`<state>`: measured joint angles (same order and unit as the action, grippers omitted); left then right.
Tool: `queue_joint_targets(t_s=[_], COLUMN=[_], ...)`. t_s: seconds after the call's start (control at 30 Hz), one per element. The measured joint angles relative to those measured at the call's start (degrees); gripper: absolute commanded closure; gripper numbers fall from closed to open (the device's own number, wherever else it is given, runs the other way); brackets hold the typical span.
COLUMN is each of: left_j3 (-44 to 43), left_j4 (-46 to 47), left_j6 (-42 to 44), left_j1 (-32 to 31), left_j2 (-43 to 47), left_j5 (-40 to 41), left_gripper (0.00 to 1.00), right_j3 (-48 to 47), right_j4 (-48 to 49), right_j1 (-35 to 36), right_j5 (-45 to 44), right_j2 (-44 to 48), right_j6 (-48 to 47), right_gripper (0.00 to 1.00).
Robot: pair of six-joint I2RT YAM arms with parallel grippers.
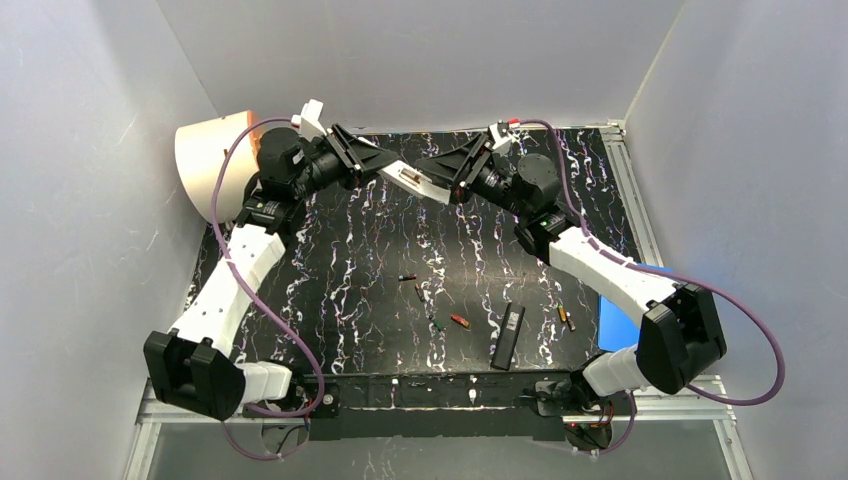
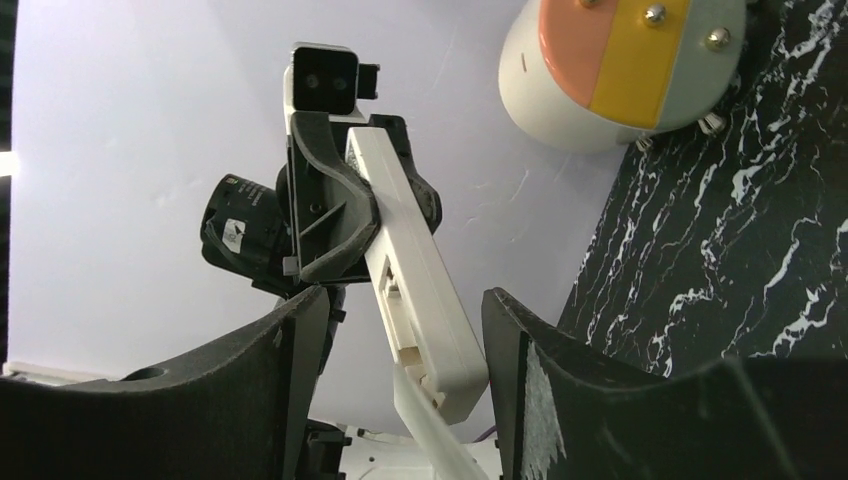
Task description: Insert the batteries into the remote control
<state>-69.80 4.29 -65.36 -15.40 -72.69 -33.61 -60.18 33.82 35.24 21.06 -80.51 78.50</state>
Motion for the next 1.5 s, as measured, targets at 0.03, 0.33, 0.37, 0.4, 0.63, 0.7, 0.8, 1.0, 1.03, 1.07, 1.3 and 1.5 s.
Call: queue_joint_targets(t_s=[0.03,0.33,0.37,0.4,0.63,0.7,0.8,1.0,1.03,1.07,1.3,1.5], left_j3=[0.0,0.0,0.0,0.0,0.98,2.47,4.42,9.38,9.79,10.32,13.2,17.31], left_j4=[-0.26,-2.69,-3.08,-3.45,-8.0,-9.86,-12.13,-14.84,-15.26,-15.54,-16.74,-14.82], left_j6=[0.37,4.37,5.01,5.97,16.65,19.54,23.3,27.67,28.0,28.46,31.87,37.59], left_j1=[0.0,-0.22,-0.22,-0.22,-0.13,-0.02,-0.04,-0.04,-0.04,-0.04,-0.02,0.02], left_j2=[-0.26,-3.76,-4.22,-4.9,-9.64,-9.62,-9.53,-7.23,-6.91,-6.38,-2.34,2.97], left_j5=[0.0,0.61,0.68,0.83,7.17,8.98,10.82,13.66,13.97,14.47,14.32,5.25], left_gripper=[1.0,1.0,1.0,1.0,1.0,1.0,1.0,1.0,1.0,1.0,1.0,1.0], right_j3=[0.0,0.17,0.42,0.79,2.32,2.38,2.49,3.93,4.39,4.79,4.42,4.81], right_j4=[-1.03,-11.26,-12.11,-13.22,-20.74,-23.34,-26.84,-32.57,-33.35,-34.18,-41.75,-48.43], right_j1=[-0.07,-0.74,-0.79,-0.94,-2.49,-3.02,-3.41,-3.52,-3.5,-3.34,1.9,9.94], right_j5=[0.13,1.99,2.1,2.32,3.56,3.15,1.88,-1.92,-2.69,-3.43,-12.15,-17.33], right_j2=[0.0,0.0,-0.02,-0.07,-1.73,-1.7,-1.68,-1.31,-1.33,-1.46,-4.52,-3.93], right_j6=[0.37,2.67,2.54,2.29,-5.51,-9.81,-16.92,-31.12,-32.81,-34.38,-46.01,-56.63], right_gripper=[0.35,0.31,0.31,0.31,0.31,0.3,0.29,0.3,0.31,0.31,0.33,0.33])
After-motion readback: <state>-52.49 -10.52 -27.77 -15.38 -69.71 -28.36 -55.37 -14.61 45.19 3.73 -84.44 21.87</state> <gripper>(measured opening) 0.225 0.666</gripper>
